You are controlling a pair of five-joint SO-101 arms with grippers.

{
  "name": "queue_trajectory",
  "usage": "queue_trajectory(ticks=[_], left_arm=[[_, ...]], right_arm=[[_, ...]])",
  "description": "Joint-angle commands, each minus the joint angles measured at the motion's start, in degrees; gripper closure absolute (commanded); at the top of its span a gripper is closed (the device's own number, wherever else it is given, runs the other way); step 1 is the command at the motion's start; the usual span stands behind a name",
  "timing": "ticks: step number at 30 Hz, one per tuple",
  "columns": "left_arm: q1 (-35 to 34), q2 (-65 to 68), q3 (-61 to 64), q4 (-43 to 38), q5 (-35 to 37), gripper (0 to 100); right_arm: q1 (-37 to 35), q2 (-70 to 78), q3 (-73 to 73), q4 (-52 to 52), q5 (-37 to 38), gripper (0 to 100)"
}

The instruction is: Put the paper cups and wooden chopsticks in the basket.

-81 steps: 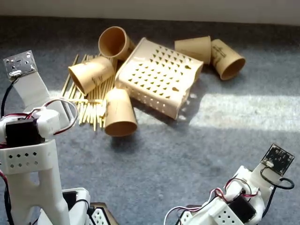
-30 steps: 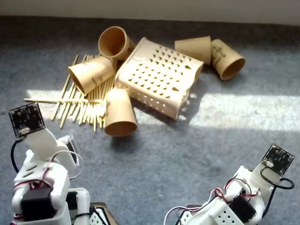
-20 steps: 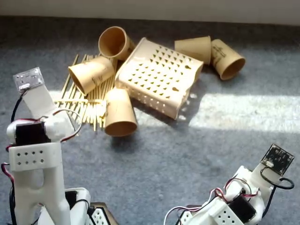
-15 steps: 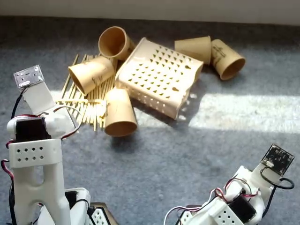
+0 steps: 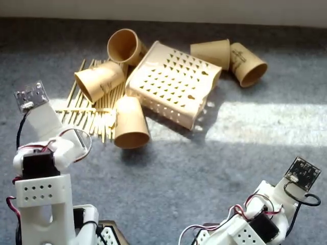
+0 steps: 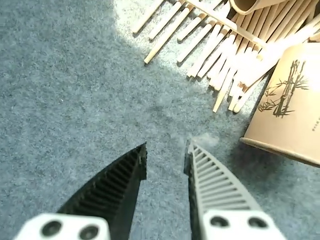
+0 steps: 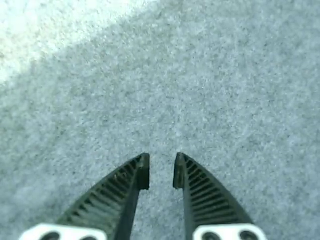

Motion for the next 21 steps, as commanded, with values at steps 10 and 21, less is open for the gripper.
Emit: queue_trajectory(ticks=[10, 21], left_arm=[[0.8, -20.9, 27.6, -15.0, 0.0, 85], [0.8, -27.5, 44.1, -23.9, 0.0, 85]], right_arm=[[0.7, 0.7, 7.3, 0.2, -0.9, 90.3], [0.7, 0.7, 7.3, 0.2, -0.9, 90.3]])
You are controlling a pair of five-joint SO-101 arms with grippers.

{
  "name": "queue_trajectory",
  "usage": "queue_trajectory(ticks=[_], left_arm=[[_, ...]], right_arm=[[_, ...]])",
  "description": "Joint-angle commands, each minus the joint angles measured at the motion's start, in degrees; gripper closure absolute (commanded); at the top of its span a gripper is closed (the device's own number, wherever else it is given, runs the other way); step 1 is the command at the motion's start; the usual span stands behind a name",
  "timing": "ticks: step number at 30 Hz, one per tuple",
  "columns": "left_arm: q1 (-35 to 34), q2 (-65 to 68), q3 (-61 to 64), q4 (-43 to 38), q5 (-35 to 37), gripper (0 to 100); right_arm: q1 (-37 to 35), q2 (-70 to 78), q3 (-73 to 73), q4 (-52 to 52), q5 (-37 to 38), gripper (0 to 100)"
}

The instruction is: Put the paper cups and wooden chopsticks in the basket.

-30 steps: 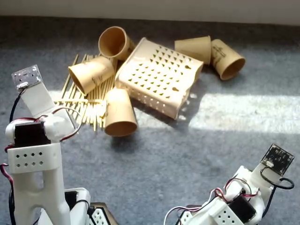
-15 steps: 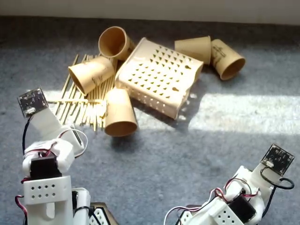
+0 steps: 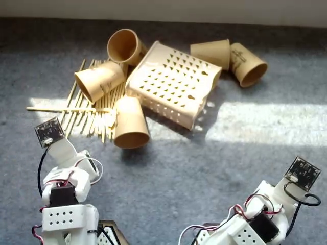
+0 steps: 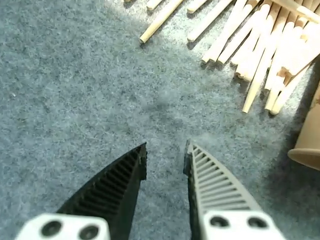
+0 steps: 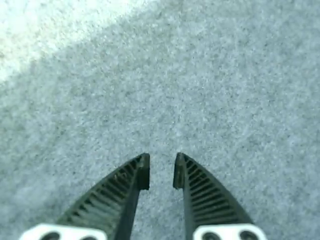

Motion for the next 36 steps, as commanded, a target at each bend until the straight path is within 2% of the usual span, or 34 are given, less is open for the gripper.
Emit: queue_trajectory(ticks=[1, 15, 36], left_arm=[[0.8, -1.9, 2.1, -2.0, -0.1, 85], [0.8, -10.4, 8.3, -1.6, 0.0, 86], [0.8, -10.5, 8.3, 0.0, 0.2, 86]], right_arm=[[0.7, 0.7, 7.3, 0.2, -0.9, 90.3], [0.7, 0.7, 7.3, 0.2, -0.9, 90.3], [0.7, 0.7, 7.3, 0.2, -0.9, 90.3]])
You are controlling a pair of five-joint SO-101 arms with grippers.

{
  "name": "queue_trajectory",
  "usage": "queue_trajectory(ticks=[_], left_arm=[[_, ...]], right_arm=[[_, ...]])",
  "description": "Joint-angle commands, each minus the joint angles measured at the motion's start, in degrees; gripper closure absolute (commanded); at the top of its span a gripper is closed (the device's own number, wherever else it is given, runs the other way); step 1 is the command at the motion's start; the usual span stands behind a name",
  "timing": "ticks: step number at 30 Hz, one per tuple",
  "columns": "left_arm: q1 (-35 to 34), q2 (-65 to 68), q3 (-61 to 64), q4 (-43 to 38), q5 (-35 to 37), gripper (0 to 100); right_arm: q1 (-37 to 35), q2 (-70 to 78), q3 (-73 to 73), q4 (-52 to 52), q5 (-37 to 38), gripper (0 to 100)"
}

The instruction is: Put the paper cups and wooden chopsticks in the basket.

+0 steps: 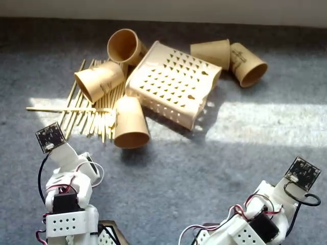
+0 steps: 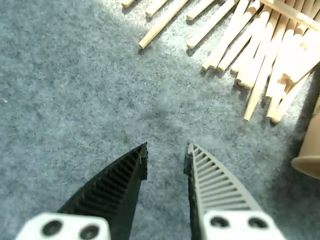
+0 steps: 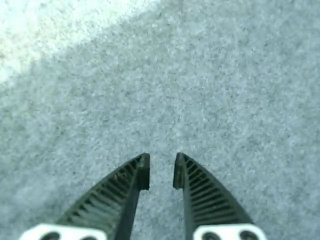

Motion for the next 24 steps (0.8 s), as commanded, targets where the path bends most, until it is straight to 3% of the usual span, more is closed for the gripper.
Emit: queue_trajectory(ticks=[1, 16, 24], left_arm=[[0.8, 0.0, 1.3, 0.2, 0.2, 86], [0.7, 0.0, 1.3, 0.3, 0.2, 86], [0.8, -0.4, 1.3, 1.8, 0.1, 86]], right_arm=[[0.7, 0.7, 7.3, 0.2, -0.9, 90.3], [0.8, 0.7, 7.3, 0.4, -0.9, 90.3], [0.7, 0.5, 7.3, 5.4, -0.9, 90.3]])
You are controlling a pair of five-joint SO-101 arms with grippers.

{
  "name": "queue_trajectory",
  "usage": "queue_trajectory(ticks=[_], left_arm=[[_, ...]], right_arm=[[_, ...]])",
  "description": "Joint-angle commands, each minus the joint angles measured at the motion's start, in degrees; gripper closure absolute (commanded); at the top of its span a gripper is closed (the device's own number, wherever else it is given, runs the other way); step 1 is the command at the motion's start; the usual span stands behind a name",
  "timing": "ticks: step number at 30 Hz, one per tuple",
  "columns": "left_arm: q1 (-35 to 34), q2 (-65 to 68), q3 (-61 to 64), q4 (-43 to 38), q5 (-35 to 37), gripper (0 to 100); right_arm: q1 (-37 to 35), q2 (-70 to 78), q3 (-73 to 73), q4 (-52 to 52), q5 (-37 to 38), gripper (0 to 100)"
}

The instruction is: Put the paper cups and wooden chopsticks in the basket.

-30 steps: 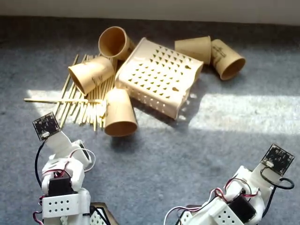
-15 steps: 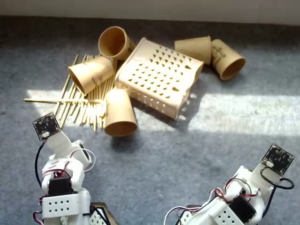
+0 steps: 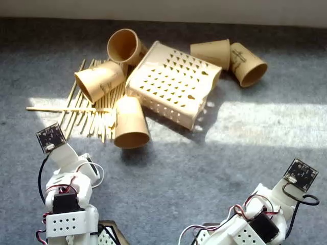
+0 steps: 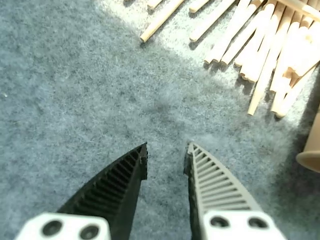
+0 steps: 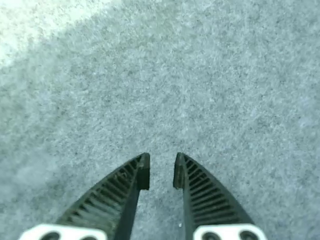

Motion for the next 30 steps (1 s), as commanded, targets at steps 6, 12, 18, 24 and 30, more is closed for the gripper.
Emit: queue_trajectory(ticks=[6, 12, 18, 24, 30], left_arm=[[0.8, -0.4, 1.3, 0.4, 0.2, 85], [0.8, -0.4, 1.3, 0.4, 0.2, 86], [0.6, -0.5, 1.2, 1.2, 0.1, 85], [0.6, 0.0, -6.6, 10.6, 0.1, 85], [0.5, 0.0, -20.6, 19.0, -0.1, 85]], right_arm=[[0.6, 0.5, 7.3, 0.7, -0.9, 90.3], [0.6, 0.5, 7.3, 0.7, -0.9, 90.3], [0.6, 0.5, 7.3, 0.7, -0.9, 90.3], [0.6, 0.5, 7.3, 0.7, -0.9, 90.3], [0.6, 0.5, 7.3, 0.7, -0.9, 90.3]])
